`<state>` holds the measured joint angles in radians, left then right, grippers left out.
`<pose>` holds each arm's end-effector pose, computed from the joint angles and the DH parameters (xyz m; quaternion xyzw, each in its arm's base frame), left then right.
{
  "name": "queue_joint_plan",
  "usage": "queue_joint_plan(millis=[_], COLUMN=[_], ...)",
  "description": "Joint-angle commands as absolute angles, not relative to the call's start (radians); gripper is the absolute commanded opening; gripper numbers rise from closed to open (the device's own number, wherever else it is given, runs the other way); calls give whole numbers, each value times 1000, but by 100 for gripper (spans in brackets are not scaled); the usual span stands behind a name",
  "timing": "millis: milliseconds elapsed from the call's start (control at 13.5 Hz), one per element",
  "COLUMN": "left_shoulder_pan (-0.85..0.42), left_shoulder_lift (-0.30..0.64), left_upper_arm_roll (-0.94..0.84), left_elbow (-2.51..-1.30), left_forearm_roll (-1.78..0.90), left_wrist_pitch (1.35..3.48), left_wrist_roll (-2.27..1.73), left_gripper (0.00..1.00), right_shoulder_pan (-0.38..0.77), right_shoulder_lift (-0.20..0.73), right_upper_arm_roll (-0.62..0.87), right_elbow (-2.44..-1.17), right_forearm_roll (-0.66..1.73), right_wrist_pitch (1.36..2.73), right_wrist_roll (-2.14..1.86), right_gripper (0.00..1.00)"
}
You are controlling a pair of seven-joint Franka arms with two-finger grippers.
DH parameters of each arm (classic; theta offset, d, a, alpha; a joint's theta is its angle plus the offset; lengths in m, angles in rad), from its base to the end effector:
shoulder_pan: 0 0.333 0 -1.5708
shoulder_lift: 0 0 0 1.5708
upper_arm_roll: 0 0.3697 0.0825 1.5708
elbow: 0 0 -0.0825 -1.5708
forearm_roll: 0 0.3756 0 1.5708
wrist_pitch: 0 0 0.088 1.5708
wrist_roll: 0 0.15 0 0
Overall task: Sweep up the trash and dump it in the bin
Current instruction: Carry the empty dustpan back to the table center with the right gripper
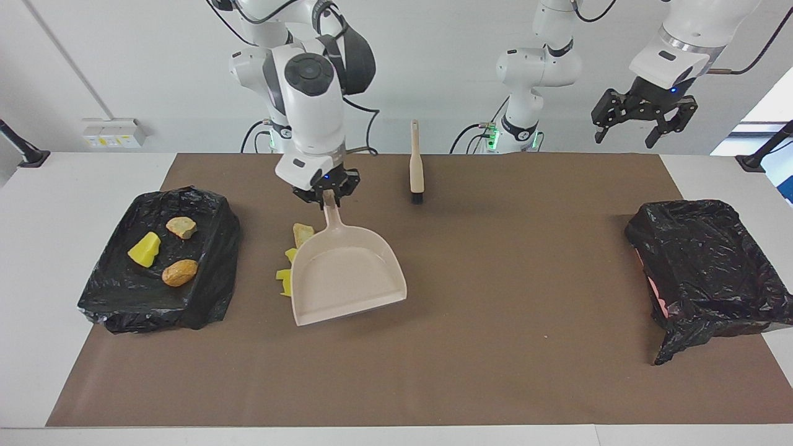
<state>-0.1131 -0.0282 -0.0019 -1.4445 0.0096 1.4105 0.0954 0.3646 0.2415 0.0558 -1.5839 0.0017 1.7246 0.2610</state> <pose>0.5144 -0.0579 0.6937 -0.9945 0.1043 0.0029 0.0048 0.5720 0.2524 0.4996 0.9956 0.0789 -0.0498 0.0097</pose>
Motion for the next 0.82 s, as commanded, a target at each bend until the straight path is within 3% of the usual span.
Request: queue_joint_plan(millis=[0,445,741], left_shoulder_pan=[-107,-107,-107], left_shoulder_lift=[-57,-57,-57], left_upper_arm_roll=[-3,-5,-5], left_elbow=[-1476,-1473,-1473], left_forearm_roll=[9,11,11], left_wrist_pitch=[1401,1401,1397], left_wrist_roll=[87,83,83], left_gripper=[100,100,100], right_shoulder_pan=[397,517,526], right_shoulder_lift=[372,595,623], right_upper_arm_roll=[54,66,87], right_elbow=[-1444,-1273,-1292], right_forearm_roll=[48,66,101], right_wrist_pitch=[1752,1893,1943], right_wrist_roll=[382,635,611], right_gripper=[0,0,0])
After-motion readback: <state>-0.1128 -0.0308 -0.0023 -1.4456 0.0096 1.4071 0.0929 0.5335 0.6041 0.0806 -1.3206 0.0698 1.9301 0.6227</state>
